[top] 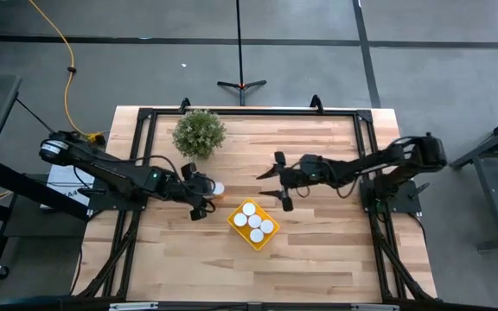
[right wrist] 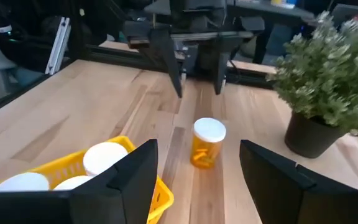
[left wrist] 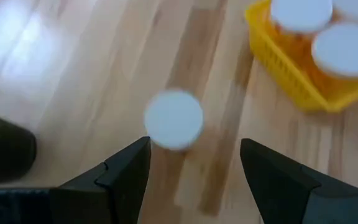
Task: Pick and place pill bottles into a basket
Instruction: Put the pill bottle into the yellow transparent bin
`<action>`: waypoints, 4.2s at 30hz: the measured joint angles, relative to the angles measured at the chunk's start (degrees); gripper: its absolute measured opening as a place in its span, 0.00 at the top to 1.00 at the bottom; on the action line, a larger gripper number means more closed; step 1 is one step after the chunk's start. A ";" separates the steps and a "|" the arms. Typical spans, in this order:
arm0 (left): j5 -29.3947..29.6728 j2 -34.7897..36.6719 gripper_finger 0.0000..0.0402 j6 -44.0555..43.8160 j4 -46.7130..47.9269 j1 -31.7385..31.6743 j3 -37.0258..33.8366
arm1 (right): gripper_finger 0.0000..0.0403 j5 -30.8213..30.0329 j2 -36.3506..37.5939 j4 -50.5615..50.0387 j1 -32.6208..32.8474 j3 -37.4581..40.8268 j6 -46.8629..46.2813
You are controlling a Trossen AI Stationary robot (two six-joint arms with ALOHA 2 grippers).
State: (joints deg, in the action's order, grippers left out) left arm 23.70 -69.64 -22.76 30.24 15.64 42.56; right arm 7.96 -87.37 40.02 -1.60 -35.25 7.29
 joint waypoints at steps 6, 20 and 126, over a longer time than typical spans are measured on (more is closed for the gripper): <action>-0.29 0.55 0.30 -5.39 4.07 4.56 -0.02 | 0.46 1.73 -4.98 -0.88 -1.12 -4.10 -1.51; 5.31 0.50 0.30 -9.17 2.91 8.74 0.02 | 0.46 2.87 -6.06 -10.63 1.10 -10.37 -4.66; -3.51 -10.93 0.09 19.31 -17.01 -7.43 -4.91 | 0.48 1.87 -5.97 -25.23 10.00 -13.54 0.60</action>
State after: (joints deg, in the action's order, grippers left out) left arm 20.19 -80.58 -3.44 13.22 8.21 37.65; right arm 9.82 -93.34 14.79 8.40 -48.80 7.88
